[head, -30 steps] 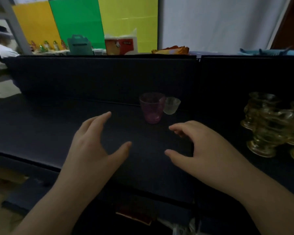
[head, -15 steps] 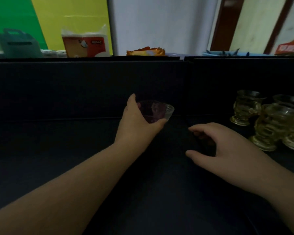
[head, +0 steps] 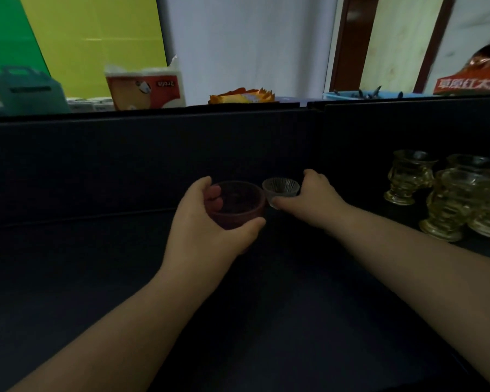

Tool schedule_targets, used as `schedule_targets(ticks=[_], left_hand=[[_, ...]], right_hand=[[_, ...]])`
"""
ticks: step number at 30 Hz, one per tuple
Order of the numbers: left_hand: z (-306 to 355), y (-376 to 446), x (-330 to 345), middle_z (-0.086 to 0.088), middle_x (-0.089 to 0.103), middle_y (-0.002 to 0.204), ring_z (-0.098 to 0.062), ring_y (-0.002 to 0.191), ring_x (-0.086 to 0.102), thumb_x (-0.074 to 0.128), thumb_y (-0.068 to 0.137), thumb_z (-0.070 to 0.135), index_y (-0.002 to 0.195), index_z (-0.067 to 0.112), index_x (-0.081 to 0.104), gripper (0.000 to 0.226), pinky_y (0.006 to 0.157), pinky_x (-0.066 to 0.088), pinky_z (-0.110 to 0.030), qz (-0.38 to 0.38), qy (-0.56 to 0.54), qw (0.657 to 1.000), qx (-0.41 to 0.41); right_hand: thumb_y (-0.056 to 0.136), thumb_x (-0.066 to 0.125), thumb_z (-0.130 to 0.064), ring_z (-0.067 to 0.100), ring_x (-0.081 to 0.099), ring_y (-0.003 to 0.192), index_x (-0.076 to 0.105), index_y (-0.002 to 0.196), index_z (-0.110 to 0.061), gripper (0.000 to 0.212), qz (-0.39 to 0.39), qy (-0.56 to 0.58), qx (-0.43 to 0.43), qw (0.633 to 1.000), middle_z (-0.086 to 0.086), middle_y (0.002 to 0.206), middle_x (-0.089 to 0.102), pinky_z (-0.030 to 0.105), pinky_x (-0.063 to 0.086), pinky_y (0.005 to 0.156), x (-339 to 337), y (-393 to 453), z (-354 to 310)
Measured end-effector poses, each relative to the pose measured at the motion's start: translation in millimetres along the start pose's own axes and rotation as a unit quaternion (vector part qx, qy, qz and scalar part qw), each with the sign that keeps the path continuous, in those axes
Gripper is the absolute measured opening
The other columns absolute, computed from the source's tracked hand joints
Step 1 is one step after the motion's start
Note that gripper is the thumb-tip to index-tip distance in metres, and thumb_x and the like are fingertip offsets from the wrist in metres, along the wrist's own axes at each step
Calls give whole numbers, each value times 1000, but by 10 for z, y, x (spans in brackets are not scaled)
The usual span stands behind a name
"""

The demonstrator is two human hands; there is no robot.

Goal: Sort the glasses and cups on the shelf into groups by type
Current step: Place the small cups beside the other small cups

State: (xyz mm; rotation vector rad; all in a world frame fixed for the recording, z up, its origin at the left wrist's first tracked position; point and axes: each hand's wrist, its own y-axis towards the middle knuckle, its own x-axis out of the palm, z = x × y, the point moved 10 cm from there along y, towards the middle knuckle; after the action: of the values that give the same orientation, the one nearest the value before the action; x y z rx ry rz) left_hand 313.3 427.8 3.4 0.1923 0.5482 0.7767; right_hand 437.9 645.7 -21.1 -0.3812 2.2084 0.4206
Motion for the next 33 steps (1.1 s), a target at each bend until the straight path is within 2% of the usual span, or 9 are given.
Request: schedule_targets(ticks=[5, 9, 12, 15, 20, 22, 25, 30, 33], left_hand=[[-34, 15, -1, 20, 46, 133, 8, 108, 44, 88, 62, 38, 149, 29, 26, 108, 69, 33, -2, -11, -22, 1000, -5], [-23, 17, 49, 22, 45, 130, 8, 111, 45, 88, 60, 39, 151, 28, 22, 113, 71, 34, -3, -20, -36, 999, -2], [-6, 3, 63, 19, 46, 132, 5, 114, 48, 89, 56, 42, 150, 27, 23, 116, 77, 37, -5, -22, -39, 999, 1], [20, -38, 89, 21, 51, 124, 6, 106, 53, 90, 55, 41, 145, 28, 34, 106, 69, 39, -2, -29, -41, 999, 1], [273, -192, 243, 19, 58, 115, 4, 99, 57, 89, 51, 44, 137, 28, 45, 98, 73, 40, -10, -47, -41, 998, 19], [459, -298, 363, 18, 59, 116, 2, 100, 59, 87, 46, 50, 137, 30, 45, 102, 76, 41, -12, -58, -47, 997, 32], [764, -494, 632, 19, 61, 113, 6, 97, 61, 80, 36, 60, 134, 30, 47, 107, 77, 45, -11, -72, -77, 993, 48], [1234, -880, 1286, 19, 63, 112, 8, 96, 62, 84, 41, 56, 131, 32, 49, 100, 82, 51, -19, -100, -130, 985, 51], [1537, -1096, 1721, 19, 63, 112, 6, 95, 63, 83, 39, 58, 133, 32, 48, 103, 82, 53, -22, -114, -150, 981, 54]], right_hand=[[47, 79, -76, 24, 66, 99, 59, 122, -13, 100, -8, 21, 29, 999, 5, 116, 66, 34, 57, 78, 170, 166, 74], [54, 83, -66, 19, 69, 81, 64, 99, -17, 70, 13, 66, 10, 998, 1, 90, 69, 27, 49, 59, 162, 135, 40], [58, 88, -54, 17, 69, 84, 64, 100, -18, 60, 14, 117, 6, 993, 1, 93, 70, 33, 57, 67, 73, -33, -15], [64, 89, -49, 13, 69, 83, 63, 98, -24, 49, 11, 138, -11, 990, -4, 91, 70, 35, 58, 74, -129, -320, -65], [65, 88, -49, -2, 65, 73, 62, 88, -29, 40, 41, 119, -46, 991, -10, 83, 70, 22, 55, 67, -693, -890, 51], [64, 87, -50, -4, 64, 76, 62, 95, -31, 44, 44, 122, -49, 990, -12, 86, 70, 17, 53, 67, -909, -1086, 201], [60, 87, -53, -5, 66, 80, 64, 102, -31, 52, 53, 137, -50, 988, -15, 91, 72, 24, 55, 74, -1242, -1336, 524], [60, 89, -50, -6, 68, 82, 66, 103, -33, 51, 76, 180, -32, 980, -19, 93, 73, 25, 53, 74, -1843, -1703, 1225], [61, 87, -54, -10, 66, 81, 65, 106, -37, 53, 79, 196, -22, 977, -30, 93, 69, 15, 49, 67, -2195, -1913, 1670]])
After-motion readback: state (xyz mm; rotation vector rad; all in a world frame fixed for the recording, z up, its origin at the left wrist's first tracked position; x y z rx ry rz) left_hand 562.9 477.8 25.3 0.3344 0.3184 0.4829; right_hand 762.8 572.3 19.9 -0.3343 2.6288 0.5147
